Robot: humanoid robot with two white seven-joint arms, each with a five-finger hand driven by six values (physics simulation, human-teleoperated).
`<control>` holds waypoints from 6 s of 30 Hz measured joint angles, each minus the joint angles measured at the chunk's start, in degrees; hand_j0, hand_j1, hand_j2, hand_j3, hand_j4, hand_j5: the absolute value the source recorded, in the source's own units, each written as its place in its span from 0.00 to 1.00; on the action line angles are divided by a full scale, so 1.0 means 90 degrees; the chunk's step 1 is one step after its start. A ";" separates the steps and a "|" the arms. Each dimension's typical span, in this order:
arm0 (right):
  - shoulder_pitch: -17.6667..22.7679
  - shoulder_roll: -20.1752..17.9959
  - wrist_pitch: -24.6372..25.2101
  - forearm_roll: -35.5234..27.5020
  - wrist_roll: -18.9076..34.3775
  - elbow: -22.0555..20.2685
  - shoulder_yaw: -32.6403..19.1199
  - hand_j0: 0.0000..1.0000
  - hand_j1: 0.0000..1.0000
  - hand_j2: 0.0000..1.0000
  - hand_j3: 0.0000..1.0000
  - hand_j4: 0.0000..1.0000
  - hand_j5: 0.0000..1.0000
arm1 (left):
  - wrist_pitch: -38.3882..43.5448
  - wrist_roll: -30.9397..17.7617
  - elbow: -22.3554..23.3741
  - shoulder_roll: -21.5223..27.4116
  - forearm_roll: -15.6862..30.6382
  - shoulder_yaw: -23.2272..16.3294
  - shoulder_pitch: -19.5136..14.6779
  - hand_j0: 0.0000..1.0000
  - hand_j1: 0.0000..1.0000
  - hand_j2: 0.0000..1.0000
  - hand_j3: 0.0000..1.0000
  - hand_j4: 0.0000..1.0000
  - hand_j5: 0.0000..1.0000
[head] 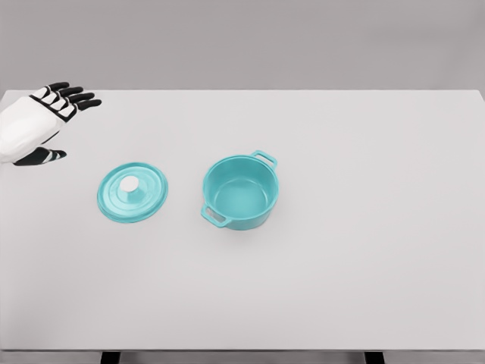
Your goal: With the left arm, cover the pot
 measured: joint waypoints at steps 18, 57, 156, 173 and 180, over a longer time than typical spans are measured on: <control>0.0000 0.0000 0.0000 0.0000 0.0000 0.0000 0.0000 1.00 1.00 1.00 1.00 1.00 1.00 | -0.0009 -0.2806 0.0654 0.1016 0.2302 -0.1660 -0.1338 0.74 0.74 0.74 0.74 0.74 0.74; 0.0000 0.0000 0.0000 0.0000 0.0000 0.0000 0.0000 1.00 1.00 1.00 1.00 1.00 1.00 | -0.0013 -0.2947 0.1019 -0.0140 0.1592 -0.2375 -0.1572 0.75 0.75 0.75 0.75 0.75 0.75; 0.0000 0.0000 0.0000 0.0000 0.0000 -0.0001 0.0000 1.00 1.00 1.00 1.00 1.00 1.00 | -0.0013 -0.2608 -0.0453 0.0541 0.1800 -0.2874 -0.2129 0.52 0.52 0.52 0.52 0.52 0.52; 0.0000 0.0000 0.0000 0.0000 0.0000 0.0000 0.0000 1.00 1.00 1.00 1.00 1.00 1.00 | -0.0013 -0.2603 -0.0775 0.0056 0.1739 -0.3186 -0.2392 0.52 0.52 0.52 0.52 0.52 0.52; 0.0000 0.0000 0.0000 0.0000 0.0000 0.0001 0.0000 1.00 1.00 1.00 1.00 1.00 1.00 | -0.0012 -0.2606 -0.0752 -0.0225 0.1731 -0.3439 -0.2637 0.52 0.52 0.52 0.52 0.52 0.52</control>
